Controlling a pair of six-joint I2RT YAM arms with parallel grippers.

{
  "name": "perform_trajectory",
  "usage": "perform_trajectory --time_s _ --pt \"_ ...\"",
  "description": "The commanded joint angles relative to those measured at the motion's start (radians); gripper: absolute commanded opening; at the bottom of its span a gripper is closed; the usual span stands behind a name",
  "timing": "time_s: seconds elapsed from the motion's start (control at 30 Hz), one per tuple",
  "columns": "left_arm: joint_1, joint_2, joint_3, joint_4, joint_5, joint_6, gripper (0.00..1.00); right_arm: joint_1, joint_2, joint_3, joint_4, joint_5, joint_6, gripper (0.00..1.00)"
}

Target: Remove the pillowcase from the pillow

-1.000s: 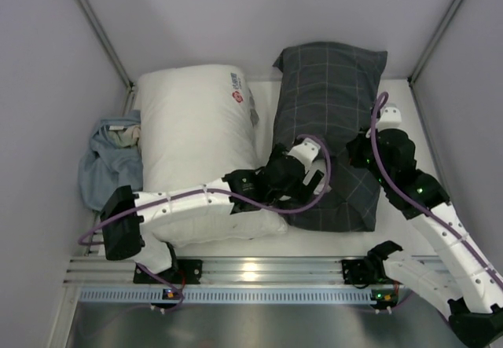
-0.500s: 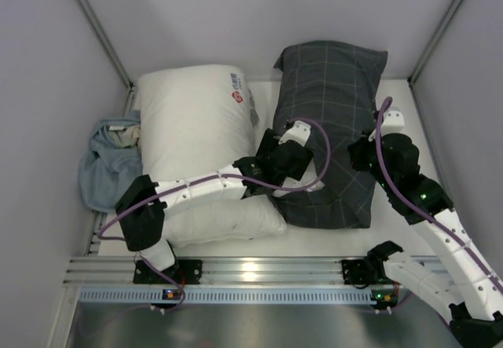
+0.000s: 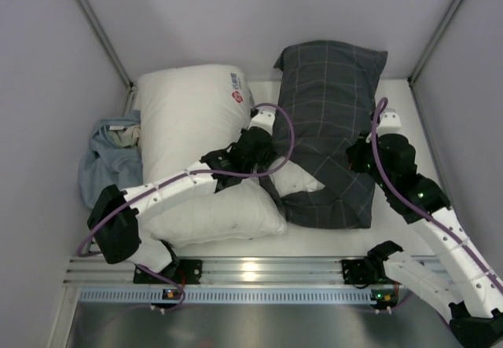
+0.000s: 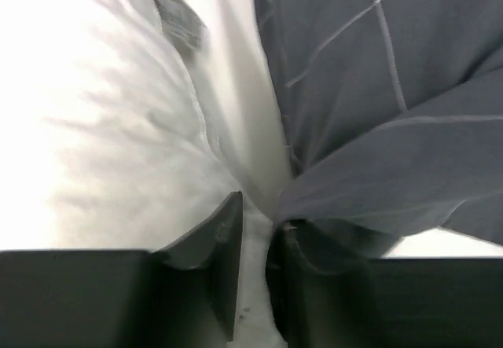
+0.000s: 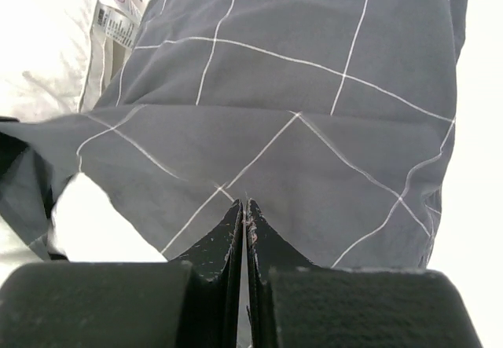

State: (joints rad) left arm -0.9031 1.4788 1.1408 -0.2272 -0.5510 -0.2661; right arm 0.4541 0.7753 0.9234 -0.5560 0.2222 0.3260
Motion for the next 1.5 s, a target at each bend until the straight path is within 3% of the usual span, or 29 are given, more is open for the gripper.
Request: perform_trajectory --time_s 0.0,0.03,0.23,0.33,0.43,0.5,0.53,0.57,0.63,0.8,1.07,1.13,1.27,1.47 --pt "0.024 -0.012 -0.007 0.029 0.158 0.005 0.15 0.003 -0.004 0.002 -0.004 -0.027 0.010 0.00" --pt "0.026 -0.002 0.003 0.028 0.190 0.010 0.00 0.003 -0.004 0.002 -0.007 -0.035 0.011 0.00" --pt "0.027 0.092 0.066 0.035 0.578 0.057 0.00 0.027 -0.019 -0.003 -0.024 -0.040 0.019 0.00" --pt "0.027 0.115 0.076 0.037 0.676 0.042 0.00 0.038 -0.028 -0.003 -0.036 -0.059 0.012 0.00" --pt "0.030 0.109 0.062 0.104 0.785 0.047 0.00 0.061 -0.019 -0.015 -0.025 -0.206 -0.008 0.03" --pt "0.044 0.098 0.042 0.181 0.981 0.022 0.00 0.081 -0.015 -0.034 -0.001 -0.279 -0.007 0.20" --pt "0.052 0.097 0.036 0.297 1.063 -0.028 0.00 0.087 -0.014 -0.041 0.008 -0.332 0.002 0.29" --pt "0.058 0.098 0.030 0.352 1.197 -0.057 0.00 0.096 -0.018 -0.058 0.016 -0.352 0.010 0.46" --pt "0.058 0.104 0.042 0.431 1.278 -0.123 0.00 0.104 -0.039 -0.078 0.021 -0.365 0.037 0.56" --pt "0.067 0.150 0.106 0.387 1.272 -0.107 0.00 0.120 -0.085 -0.135 -0.044 -0.334 0.084 0.60" --pt "0.087 0.164 0.071 0.391 1.257 -0.124 0.00 0.169 -0.122 -0.238 -0.081 -0.331 0.192 0.60" --pt "0.093 0.155 0.060 0.376 1.241 -0.119 0.00 0.185 -0.129 -0.251 -0.091 -0.255 0.228 0.62" --pt "0.105 0.135 0.017 0.371 1.215 -0.120 0.00 0.208 -0.105 -0.307 -0.027 -0.187 0.269 0.80" --pt "0.107 0.107 -0.016 0.270 1.053 -0.117 0.00 0.265 0.025 -0.343 0.096 -0.031 0.369 0.84"
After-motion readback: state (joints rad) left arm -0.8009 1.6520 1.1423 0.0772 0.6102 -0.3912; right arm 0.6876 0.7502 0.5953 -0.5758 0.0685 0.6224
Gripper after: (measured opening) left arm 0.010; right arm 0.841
